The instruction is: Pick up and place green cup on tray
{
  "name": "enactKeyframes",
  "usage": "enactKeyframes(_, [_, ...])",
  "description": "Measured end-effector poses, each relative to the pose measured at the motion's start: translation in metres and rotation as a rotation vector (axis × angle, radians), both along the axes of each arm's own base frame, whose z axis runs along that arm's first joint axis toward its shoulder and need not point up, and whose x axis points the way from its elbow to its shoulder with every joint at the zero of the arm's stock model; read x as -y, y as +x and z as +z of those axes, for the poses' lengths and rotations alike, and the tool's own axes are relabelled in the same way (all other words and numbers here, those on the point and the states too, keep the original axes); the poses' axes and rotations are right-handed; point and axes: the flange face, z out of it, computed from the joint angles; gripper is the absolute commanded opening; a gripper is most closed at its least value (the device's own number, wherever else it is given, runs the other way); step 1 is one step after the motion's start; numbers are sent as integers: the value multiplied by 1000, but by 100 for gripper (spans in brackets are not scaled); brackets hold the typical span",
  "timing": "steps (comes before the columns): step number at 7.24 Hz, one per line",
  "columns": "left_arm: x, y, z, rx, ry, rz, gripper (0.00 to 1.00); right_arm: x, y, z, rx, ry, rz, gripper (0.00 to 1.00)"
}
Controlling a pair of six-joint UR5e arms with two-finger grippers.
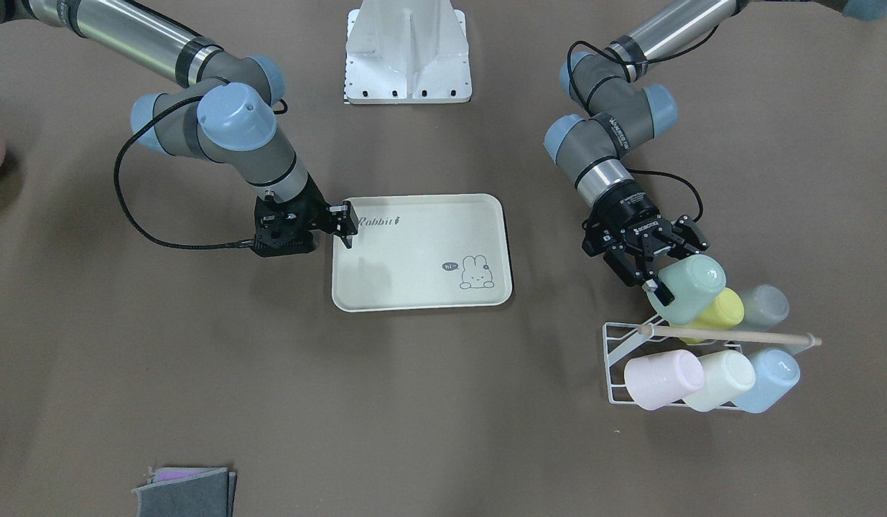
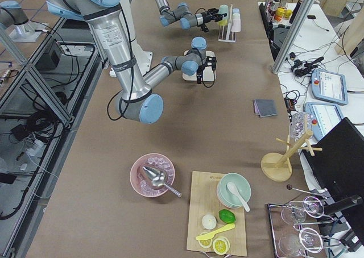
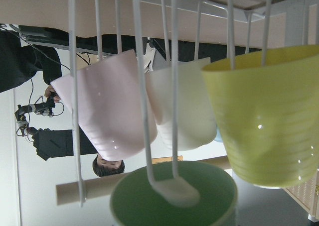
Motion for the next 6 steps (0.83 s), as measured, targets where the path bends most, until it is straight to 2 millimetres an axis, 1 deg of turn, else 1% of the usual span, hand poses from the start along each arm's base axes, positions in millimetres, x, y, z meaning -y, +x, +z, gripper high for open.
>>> enactKeyframes(1, [-5,-11,-11,3,10,16,0,13,16,1,-18,-12,7,100])
enactKeyframes(2, [-9,-24,-28,-11,35,35,0,28,39,4,-41,-13,8,100])
enactKeyframes(3, [-14,-37,-43,-60,76,52,0,39,67,8,-74,6,-4,100])
enactKeyframes(4, [-17,-46,-54,-136,114,73,0,50,100,12,-116,35,-24,100])
enactKeyframes(5, [-18,-48,-63,-234,138,107,0,62,136,13,-159,55,-47,100])
enactKeyframes(6, [-17,-43,-68,-377,154,146,0,67,171,14,-193,59,-67,100])
